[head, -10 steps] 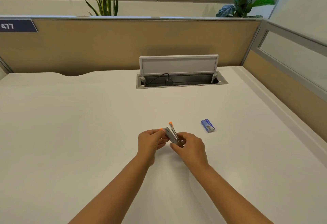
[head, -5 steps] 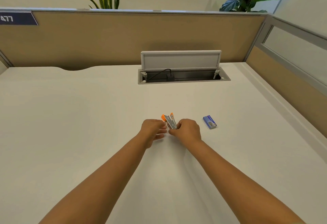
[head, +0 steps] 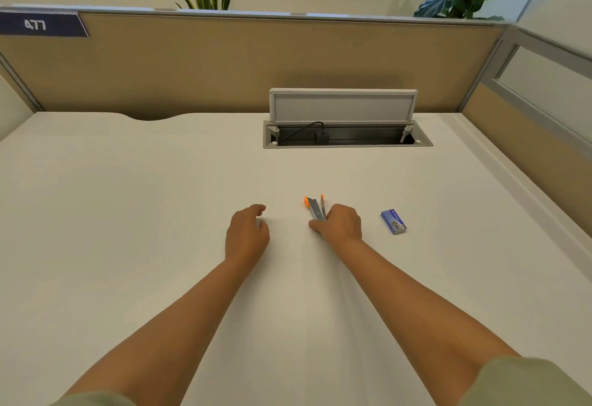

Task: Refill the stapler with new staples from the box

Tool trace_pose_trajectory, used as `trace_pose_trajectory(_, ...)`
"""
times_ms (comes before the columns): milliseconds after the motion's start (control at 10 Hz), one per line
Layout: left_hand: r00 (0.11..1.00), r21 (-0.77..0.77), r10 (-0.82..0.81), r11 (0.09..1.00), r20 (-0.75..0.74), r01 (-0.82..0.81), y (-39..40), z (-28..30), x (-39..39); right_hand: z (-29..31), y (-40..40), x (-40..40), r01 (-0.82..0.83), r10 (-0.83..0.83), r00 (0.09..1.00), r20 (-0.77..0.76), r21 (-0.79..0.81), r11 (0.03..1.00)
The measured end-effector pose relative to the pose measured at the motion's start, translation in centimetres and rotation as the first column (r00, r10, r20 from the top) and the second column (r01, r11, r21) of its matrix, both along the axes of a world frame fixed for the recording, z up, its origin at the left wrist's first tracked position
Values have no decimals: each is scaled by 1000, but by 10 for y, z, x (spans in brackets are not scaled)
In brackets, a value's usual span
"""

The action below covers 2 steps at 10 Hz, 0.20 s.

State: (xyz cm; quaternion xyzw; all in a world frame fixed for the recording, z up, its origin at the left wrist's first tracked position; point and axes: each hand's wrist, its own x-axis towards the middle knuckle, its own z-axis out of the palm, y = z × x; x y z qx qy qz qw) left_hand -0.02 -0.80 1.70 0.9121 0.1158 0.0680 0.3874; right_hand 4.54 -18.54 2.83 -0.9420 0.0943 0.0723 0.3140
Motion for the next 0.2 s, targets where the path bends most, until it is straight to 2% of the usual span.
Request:
trace_pose_trajectory(100,996,198,-74,978,49,63,4,-5,-5,-1,-1,-3,9,-9,1000,1,18,1000)
trace_pose_trajectory(200,993,365,-116,926,23,99,6,-9,-9,0,-3,-4,30,-30,999,9,7,1000)
